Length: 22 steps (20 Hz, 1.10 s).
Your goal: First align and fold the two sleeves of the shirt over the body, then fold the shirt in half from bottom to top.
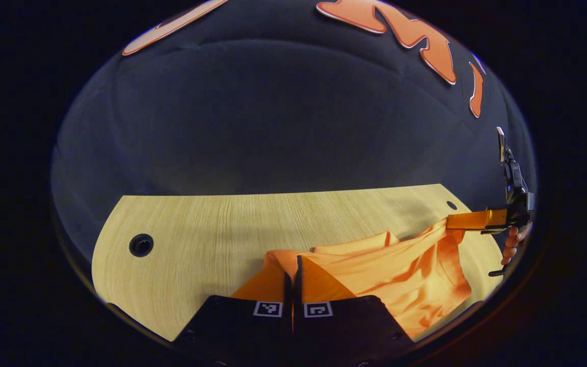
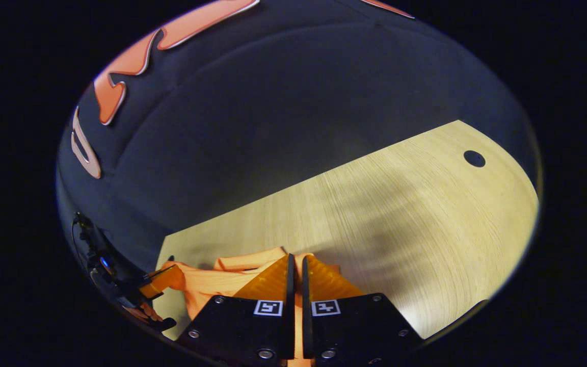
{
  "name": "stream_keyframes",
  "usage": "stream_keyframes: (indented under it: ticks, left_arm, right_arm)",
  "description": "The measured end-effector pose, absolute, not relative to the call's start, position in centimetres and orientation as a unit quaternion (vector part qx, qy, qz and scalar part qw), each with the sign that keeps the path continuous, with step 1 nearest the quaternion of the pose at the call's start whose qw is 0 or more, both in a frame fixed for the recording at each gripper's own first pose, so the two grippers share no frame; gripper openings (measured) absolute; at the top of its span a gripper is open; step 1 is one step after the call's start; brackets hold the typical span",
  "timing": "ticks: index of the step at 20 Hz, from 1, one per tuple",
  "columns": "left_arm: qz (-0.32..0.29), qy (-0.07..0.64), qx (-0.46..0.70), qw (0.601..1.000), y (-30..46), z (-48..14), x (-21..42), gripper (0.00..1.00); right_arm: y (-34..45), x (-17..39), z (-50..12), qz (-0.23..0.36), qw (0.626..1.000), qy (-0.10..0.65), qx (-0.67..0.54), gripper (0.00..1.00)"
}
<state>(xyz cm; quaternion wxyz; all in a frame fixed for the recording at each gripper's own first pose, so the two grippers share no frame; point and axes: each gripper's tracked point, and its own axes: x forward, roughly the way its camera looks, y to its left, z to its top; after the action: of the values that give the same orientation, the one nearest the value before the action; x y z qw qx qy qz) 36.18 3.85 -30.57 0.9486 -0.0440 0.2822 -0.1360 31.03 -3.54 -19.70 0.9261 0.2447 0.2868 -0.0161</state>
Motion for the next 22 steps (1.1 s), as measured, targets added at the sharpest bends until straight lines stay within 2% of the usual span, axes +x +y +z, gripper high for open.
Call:
stream_keyframes:
  ticks: [3, 4, 5, 7, 8, 10, 12, 17, 22]
  left_arm:
    - [-0.128, 0.282, -0.035, 0.950, 3.7, -31.2, 36.7, 0.07]
    - [-0.121, 0.286, -0.028, 0.950, 4.1, -31.2, 36.7, 0.12]
    - [-0.113, 0.284, -0.030, 0.952, 4.1, -31.1, 36.7, 0.15]
    - [-0.104, 0.273, -0.041, 0.955, 4.4, -30.2, 36.7, 0.43]
    - [-0.099, 0.271, -0.042, 0.957, 4.8, -29.8, 36.4, 0.58]
    - [-0.091, 0.268, -0.039, 0.958, 5.5, -28.6, 35.8, 0.82]
    - [-0.079, 0.256, -0.043, 0.963, 5.9, -27.0, 35.4, 0.97]
    - [-0.063, 0.229, -0.053, 0.970, 6.9, -22.7, 31.9, 0.98]
    - [-0.061, 0.213, -0.065, 0.973, 6.0, -18.9, 26.6, 0.99]
  right_arm:
    - [-3.5, 31.2, -20.8, -0.034, 0.915, 0.316, 0.250, 0.07]
    - [-4.1, 31.2, -21.0, -0.044, 0.916, 0.315, 0.246, 0.20]
    - [-4.6, 31.2, -20.7, -0.047, 0.918, 0.311, 0.242, 0.29]
    - [-5.2, 31.1, -20.3, -0.052, 0.922, 0.305, 0.233, 0.58]
    - [-5.5, 30.9, -19.9, -0.051, 0.924, 0.302, 0.227, 0.68]
    - [-6.3, 29.9, -18.4, -0.048, 0.933, 0.290, 0.208, 0.77]
    - [-6.1, 29.1, -16.4, -0.044, 0.945, 0.270, 0.181, 0.85]
    - [-4.6, 25.8, -12.0, -0.024, 0.965, 0.227, 0.129, 0.89]
    - [-2.0, 20.5, -9.2, 0.002, 0.968, 0.207, 0.144, 0.89]
